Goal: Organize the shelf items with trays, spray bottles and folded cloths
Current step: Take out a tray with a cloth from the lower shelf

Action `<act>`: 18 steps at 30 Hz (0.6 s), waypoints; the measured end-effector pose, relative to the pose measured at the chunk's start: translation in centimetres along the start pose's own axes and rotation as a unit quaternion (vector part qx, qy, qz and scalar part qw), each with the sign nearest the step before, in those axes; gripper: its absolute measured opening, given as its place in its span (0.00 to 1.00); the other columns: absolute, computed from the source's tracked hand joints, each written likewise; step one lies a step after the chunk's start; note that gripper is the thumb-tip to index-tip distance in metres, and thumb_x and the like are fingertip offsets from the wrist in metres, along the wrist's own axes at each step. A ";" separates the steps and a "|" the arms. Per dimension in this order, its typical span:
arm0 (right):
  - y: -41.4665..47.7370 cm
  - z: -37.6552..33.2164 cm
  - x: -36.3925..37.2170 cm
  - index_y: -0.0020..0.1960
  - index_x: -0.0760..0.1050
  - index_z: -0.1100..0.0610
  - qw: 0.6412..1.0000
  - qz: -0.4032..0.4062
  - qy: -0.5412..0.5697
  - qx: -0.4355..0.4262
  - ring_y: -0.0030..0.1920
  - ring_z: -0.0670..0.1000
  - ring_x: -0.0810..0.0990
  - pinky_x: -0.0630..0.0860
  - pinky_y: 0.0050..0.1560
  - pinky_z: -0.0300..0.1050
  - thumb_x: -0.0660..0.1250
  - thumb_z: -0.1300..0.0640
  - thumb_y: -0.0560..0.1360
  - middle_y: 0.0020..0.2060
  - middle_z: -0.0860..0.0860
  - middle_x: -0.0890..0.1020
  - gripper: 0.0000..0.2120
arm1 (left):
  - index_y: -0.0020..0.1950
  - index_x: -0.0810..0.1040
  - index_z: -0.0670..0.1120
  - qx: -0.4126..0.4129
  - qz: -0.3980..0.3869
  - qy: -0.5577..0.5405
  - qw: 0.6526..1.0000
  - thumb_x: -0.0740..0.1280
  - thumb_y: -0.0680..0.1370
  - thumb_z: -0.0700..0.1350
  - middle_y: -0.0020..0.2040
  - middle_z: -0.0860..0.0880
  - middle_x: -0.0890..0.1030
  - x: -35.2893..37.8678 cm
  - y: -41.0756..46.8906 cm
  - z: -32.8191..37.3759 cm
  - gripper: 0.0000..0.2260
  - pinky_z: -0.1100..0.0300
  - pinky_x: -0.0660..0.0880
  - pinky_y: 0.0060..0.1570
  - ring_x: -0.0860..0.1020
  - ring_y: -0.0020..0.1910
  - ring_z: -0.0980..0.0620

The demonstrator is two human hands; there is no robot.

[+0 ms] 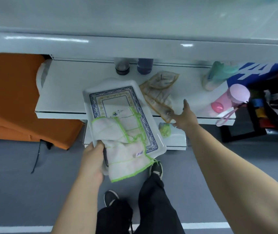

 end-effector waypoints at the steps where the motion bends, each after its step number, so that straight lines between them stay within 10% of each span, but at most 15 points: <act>1: 0.9 0.2 -0.3 0.81 0.48 0.48 1.000 -0.009 -0.006 0.003 0.44 0.59 0.85 0.82 0.50 0.58 0.71 0.53 0.75 0.69 0.57 0.72 0.43 | 0.50 0.81 0.47 -0.004 -0.001 -0.009 1.000 0.64 0.82 0.45 0.46 0.47 0.86 1.1 -0.1 -0.2 0.07 0.47 0.78 0.54 0.84 0.47 0.46; 6: 4.2 0.0 -0.2 0.78 0.59 0.49 0.997 -0.062 -0.009 0.033 0.38 0.53 0.82 0.74 0.31 0.39 0.73 0.55 0.73 0.61 0.55 0.79 0.38 | 0.50 0.81 0.48 -0.005 0.018 -0.046 0.999 0.65 0.82 0.47 0.48 0.48 0.86 4.2 -0.6 -0.2 0.06 0.48 0.79 0.52 0.84 0.46 0.48; 12: 6.0 -0.3 0.2 0.72 0.70 0.56 0.992 -0.081 -0.090 0.027 0.61 0.60 0.79 0.77 0.60 0.51 0.76 0.50 0.72 0.62 0.57 0.79 0.32 | 0.54 0.83 0.47 0.008 0.025 -0.056 0.998 0.66 0.81 0.47 0.51 0.46 0.86 6.0 -0.8 0.4 0.08 0.44 0.79 0.56 0.85 0.51 0.45; 18: 4.2 -0.6 0.9 0.51 0.81 0.62 0.991 -0.097 0.026 0.089 0.35 0.56 0.73 0.70 0.35 0.47 0.69 0.51 0.72 0.40 0.58 0.80 0.15 | 0.53 0.83 0.48 0.010 0.030 -0.034 0.999 0.65 0.82 0.46 0.49 0.47 0.87 4.9 -1.7 0.8 0.08 0.48 0.81 0.51 0.85 0.49 0.47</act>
Point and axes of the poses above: each hand's wrist, its own y-axis towards the middle knuckle, its own x-axis out of the palm, z = x × y, the point moved 5 cm from there along y, towards the middle knuckle
